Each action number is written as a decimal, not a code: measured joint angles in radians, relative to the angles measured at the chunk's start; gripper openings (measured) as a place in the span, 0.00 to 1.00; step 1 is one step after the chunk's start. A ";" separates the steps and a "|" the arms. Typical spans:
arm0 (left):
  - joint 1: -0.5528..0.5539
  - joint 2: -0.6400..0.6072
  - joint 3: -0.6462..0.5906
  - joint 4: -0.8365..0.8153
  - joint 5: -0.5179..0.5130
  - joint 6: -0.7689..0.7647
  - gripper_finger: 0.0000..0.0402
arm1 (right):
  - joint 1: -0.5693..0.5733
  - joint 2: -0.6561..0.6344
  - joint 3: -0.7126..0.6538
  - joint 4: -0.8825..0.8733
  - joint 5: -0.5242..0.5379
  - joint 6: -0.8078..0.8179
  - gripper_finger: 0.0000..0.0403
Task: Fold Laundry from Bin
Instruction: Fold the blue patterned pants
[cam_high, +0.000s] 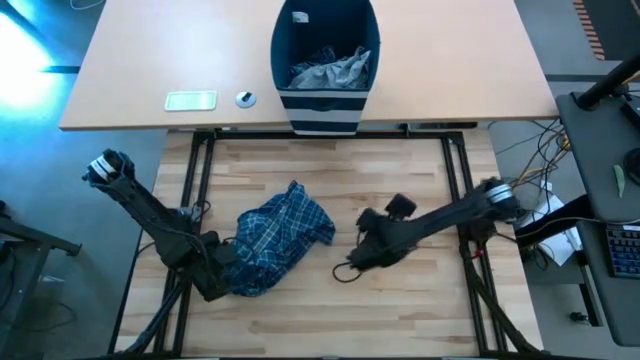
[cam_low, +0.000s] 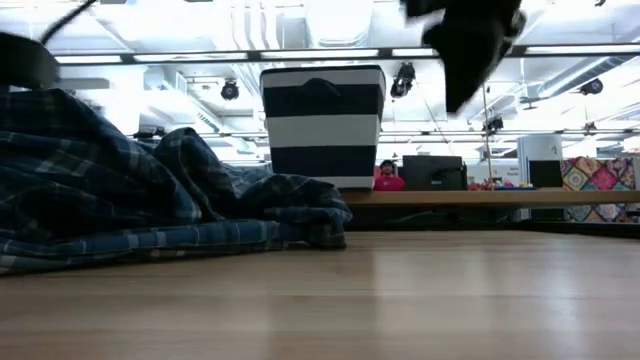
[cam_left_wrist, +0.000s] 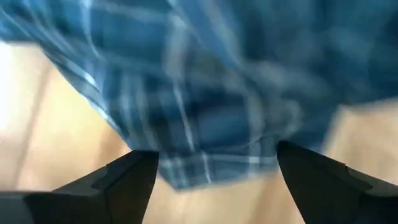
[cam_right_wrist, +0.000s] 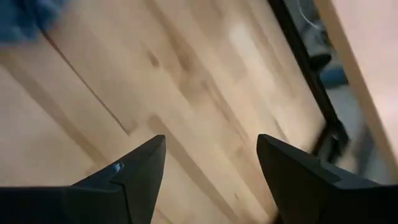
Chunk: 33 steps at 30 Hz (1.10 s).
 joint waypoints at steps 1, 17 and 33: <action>0.036 0.020 -0.012 0.045 0.002 0.000 0.78 | 0.011 -0.047 -0.018 0.044 0.018 -0.005 0.62; 0.529 0.353 0.280 0.744 -0.062 0.355 0.78 | -0.003 -0.396 -0.548 0.965 -0.068 -0.645 0.62; 0.486 0.373 0.527 0.342 -0.246 0.341 0.78 | -0.172 -0.309 -0.796 1.221 -0.253 -0.557 0.45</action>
